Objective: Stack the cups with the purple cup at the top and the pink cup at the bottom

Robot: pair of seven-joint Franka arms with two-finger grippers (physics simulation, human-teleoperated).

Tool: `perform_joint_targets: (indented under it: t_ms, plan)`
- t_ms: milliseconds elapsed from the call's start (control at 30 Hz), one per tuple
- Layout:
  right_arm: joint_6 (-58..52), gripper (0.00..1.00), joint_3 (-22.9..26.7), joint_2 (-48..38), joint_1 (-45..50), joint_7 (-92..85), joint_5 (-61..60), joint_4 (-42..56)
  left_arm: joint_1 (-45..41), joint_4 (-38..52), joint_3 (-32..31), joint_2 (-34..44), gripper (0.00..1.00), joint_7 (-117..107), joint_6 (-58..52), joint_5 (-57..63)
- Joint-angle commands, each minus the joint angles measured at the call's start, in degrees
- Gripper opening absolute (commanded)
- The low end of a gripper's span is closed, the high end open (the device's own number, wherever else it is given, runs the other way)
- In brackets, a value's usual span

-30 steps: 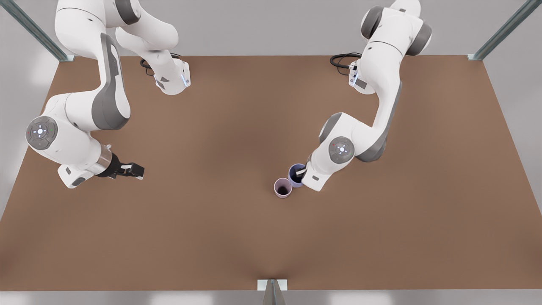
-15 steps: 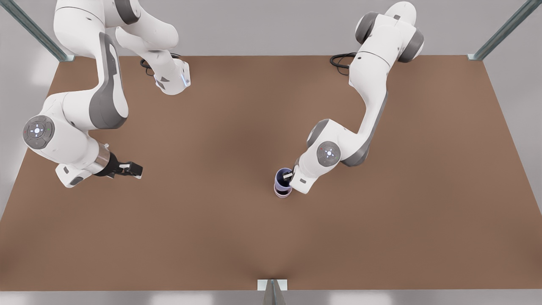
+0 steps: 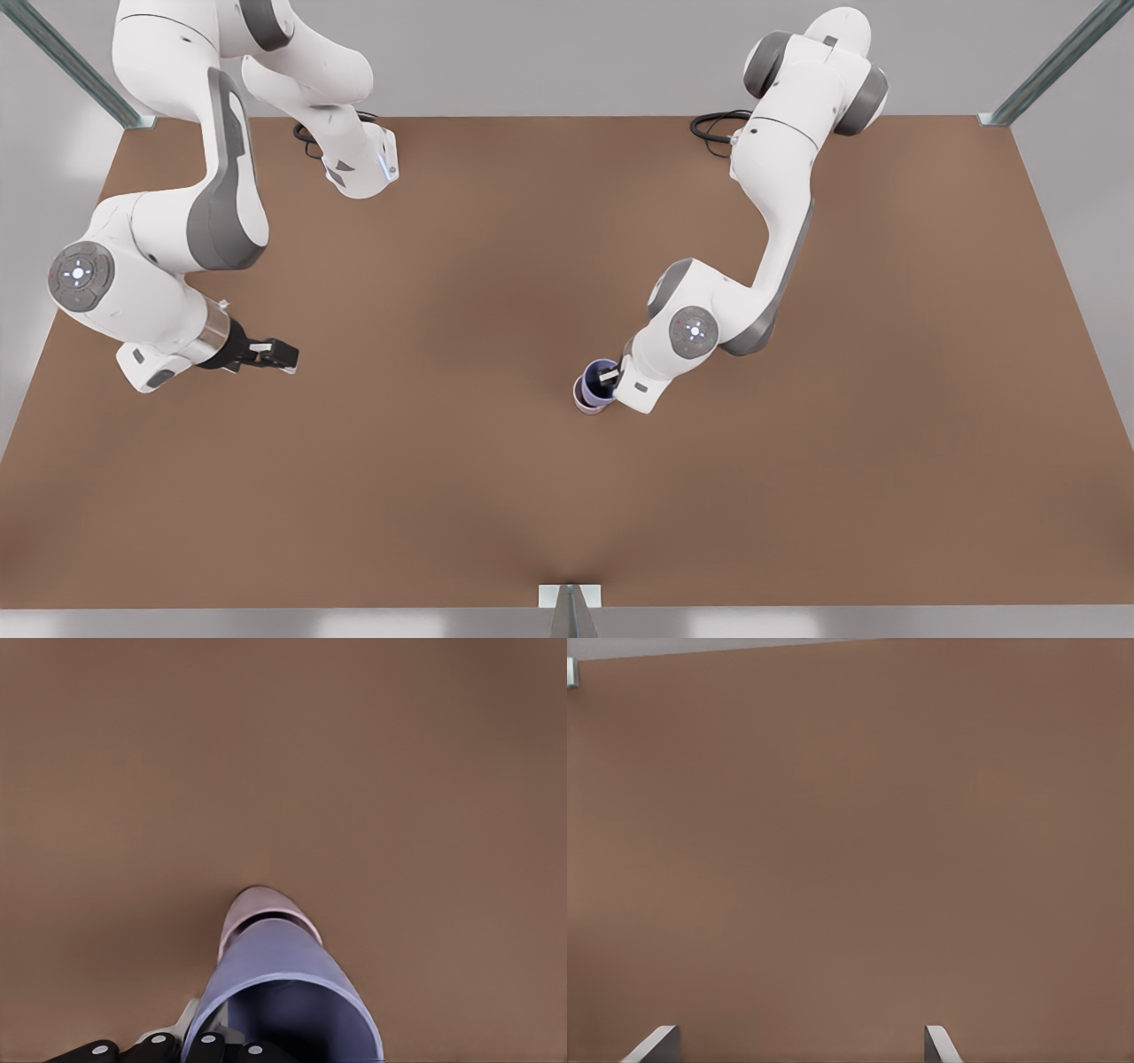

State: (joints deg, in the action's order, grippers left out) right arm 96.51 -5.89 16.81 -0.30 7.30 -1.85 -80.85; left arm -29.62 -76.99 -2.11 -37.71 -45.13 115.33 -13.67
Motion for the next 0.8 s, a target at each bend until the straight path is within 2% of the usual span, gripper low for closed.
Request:
perform_joint_targets:
  t_ms: [0, 767]
  plan:
    - [0.0, 1.00, 0.0, 0.0, 0.0, 0.0, 0.0, 0.0, 0.0, 0.0, -0.1, 0.0, 0.21, 0.0, 0.1, -2.5]
    - [0.1, 1.00, 0.0, 0.2, 0.0, 0.0, 0.0, 0.2, -0.2, -0.4, -0.1, -1.7, 0.21, 0.1, 2.1, -3.5]
